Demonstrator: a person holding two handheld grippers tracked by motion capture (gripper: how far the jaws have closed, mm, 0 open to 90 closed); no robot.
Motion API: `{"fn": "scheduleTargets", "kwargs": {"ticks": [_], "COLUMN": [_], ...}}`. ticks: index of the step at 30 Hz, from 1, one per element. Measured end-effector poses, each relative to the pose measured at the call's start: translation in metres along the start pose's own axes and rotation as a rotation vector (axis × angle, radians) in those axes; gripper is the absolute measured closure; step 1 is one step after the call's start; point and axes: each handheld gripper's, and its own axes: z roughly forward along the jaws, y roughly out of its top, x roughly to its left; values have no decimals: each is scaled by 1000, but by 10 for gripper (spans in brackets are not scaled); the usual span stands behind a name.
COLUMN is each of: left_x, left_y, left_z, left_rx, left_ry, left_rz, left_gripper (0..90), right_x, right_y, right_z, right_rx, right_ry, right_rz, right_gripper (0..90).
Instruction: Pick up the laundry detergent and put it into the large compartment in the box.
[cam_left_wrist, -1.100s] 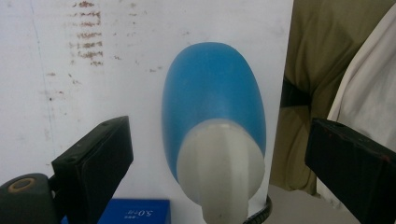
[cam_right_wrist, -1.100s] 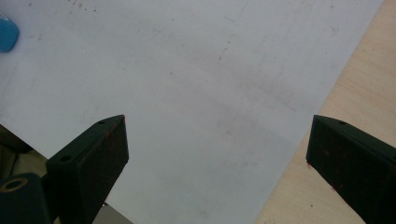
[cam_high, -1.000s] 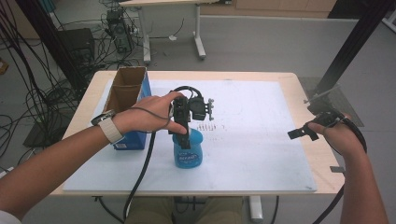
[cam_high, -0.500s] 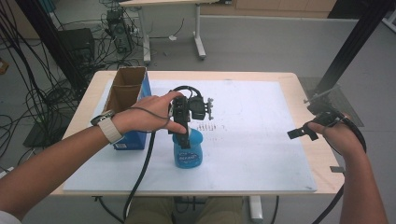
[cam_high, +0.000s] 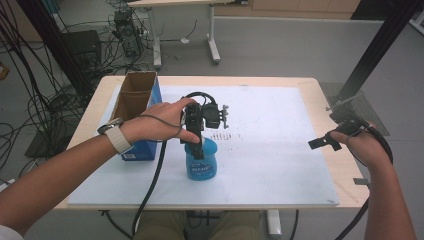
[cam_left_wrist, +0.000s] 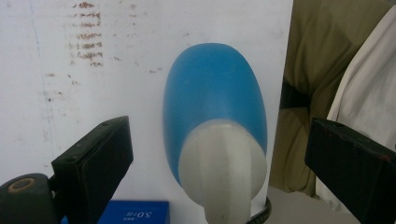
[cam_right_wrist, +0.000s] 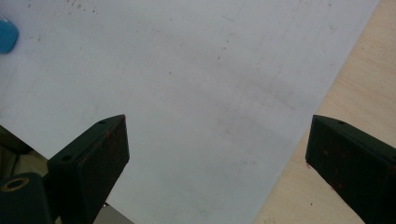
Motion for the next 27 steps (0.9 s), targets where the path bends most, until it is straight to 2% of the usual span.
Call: {"fn": "scheduleTargets", "kwargs": {"ticks": [27], "left_x": [1], "left_y": [0], "left_z": [3], "left_rx": [2], "left_ry": [-2], "left_rz": [1], "left_gripper": [81], "right_x": [0], "right_y": [-2], "right_z": [1], "right_rx": [-3], "right_ry": [-6], "right_rz": [4], "right_gripper": [56]}}
